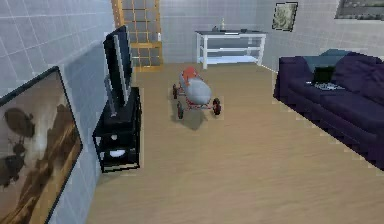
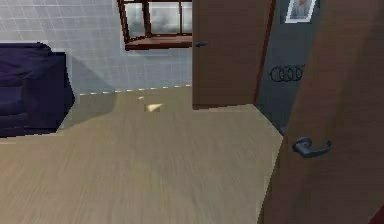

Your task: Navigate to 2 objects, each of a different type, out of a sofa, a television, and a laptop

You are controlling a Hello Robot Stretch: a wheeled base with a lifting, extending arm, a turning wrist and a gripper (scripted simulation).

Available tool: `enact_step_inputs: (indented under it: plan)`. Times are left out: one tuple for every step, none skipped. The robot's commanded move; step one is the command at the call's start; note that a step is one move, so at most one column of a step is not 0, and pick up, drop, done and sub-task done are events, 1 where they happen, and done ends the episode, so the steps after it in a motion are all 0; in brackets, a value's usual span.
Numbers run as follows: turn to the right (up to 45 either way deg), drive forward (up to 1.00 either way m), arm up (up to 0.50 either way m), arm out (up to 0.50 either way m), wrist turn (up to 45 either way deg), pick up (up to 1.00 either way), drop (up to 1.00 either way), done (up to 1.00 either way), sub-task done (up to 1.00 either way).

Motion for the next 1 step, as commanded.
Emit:
enact_step_inputs:
  plan:
    - [0.0, 0.95, 0.00, 0.00, 0.0, 0.00, 0.00, 0.00, 0.00]
